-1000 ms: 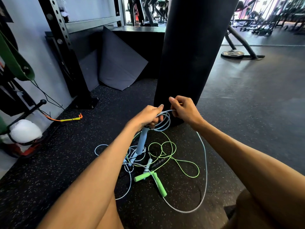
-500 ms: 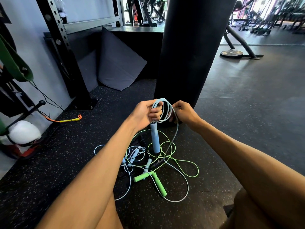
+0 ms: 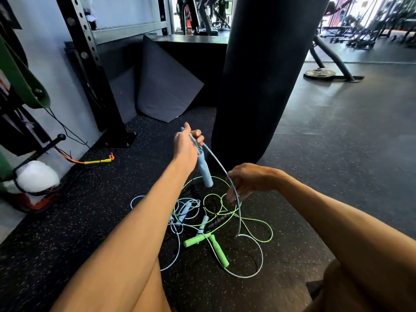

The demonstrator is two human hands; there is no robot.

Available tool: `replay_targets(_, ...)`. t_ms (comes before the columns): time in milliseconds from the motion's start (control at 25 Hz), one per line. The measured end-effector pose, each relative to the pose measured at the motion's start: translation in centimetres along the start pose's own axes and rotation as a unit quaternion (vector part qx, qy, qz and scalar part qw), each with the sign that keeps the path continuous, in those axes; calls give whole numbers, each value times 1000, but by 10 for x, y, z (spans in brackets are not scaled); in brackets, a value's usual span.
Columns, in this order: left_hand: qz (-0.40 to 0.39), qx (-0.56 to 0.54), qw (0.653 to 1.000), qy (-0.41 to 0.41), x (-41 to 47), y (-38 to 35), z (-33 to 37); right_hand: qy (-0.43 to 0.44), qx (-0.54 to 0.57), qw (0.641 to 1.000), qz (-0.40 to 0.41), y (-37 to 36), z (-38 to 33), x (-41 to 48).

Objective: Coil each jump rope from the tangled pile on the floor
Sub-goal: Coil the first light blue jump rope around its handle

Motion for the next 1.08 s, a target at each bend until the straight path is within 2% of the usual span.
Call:
replay_targets(120,34,112,988,-98,11,8,1,56,-41,998,4,-1,-5,1)
replay_targets(240,13,176,972,-155,16,8,-4,153,-60,985,54,1,-21,0)
replay_targets(320,-29,248,951,-184,12,3,-7,195,-39,977,80,1,-33,-3)
replay_targets(400,-85,347,911,-207,3,-1,-13,225,-32,967,119,3,-43,-9)
replay_targets(520,-127,502,823,-234,-6,1,-22,274,-17,938,210,11,-52,-14)
replay_targets(560,-144,519,814,-217,-10,0,-25,291,-12,926,241,15,-54,-13)
replay_targets(680,-191,509,824,-159,-20,-5,-34,319,2,896,309,24,-54,-9)
replay_targets(800,-222,477,846,-86,-30,-8,-38,321,25,873,367,35,-54,-6)
replay_targets(880,-255,427,867,-4,-38,-11,-39,318,39,860,397,44,-55,-8)
replay_targets(960,-285,377,878,81,-46,-11,-41,310,52,854,414,55,-55,-8)
replay_targets(1080,-338,337,870,122,-53,-11,-38,286,53,860,420,64,-48,-4)
Point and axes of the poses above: each hand's wrist, its own x-axis towards the middle knuckle, its own y-axis out of the back of the hand, z = x × y, the point moved 4 cm from there along x, towards the middle knuckle, and after that the axes turned 14 degrees about z, right-handed, at the moved point
